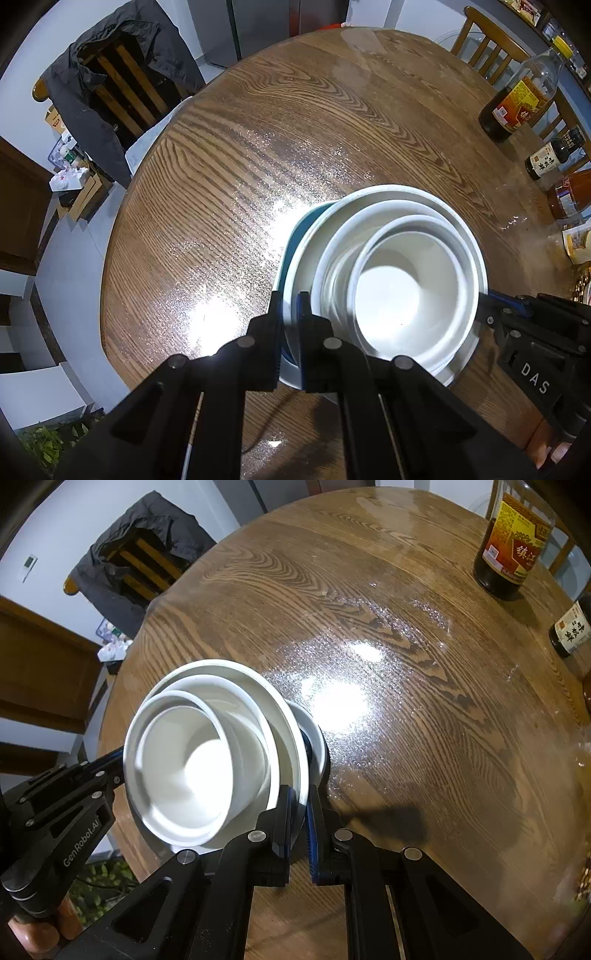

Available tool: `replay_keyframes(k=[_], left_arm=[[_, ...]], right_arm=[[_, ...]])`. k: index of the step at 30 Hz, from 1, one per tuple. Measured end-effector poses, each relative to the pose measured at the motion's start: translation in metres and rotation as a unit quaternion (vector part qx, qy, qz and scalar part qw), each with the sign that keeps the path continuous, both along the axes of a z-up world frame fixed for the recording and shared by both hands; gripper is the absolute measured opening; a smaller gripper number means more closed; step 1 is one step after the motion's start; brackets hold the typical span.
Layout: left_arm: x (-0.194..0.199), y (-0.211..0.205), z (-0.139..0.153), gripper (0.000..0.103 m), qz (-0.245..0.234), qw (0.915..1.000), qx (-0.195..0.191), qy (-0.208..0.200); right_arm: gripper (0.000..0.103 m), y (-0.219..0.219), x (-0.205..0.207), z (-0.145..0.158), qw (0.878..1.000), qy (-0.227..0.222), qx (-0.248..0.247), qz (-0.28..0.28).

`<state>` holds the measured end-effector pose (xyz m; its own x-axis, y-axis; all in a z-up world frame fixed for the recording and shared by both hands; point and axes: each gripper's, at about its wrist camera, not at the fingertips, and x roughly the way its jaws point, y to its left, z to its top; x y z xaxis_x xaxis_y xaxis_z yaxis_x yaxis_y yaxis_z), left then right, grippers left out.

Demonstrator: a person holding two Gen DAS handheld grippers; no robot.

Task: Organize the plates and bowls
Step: 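Lift the nested white bowls with both grippers over the blue plate stack, then lower the nested bowls onto the blue plate and open the left gripper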

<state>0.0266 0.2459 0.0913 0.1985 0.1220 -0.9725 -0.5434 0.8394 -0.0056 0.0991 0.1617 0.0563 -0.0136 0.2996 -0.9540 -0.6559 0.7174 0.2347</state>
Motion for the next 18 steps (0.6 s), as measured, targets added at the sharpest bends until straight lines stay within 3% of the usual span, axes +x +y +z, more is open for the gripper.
replay_keyframes(k=[18], left_arm=[[-0.0012, -0.0019, -0.0007, 0.003, -0.006, 1.0000, 0.005, -0.003]], right_arm=[[0.012, -0.0007, -0.0001, -0.0004, 1.000, -0.001, 0.001, -0.001]])
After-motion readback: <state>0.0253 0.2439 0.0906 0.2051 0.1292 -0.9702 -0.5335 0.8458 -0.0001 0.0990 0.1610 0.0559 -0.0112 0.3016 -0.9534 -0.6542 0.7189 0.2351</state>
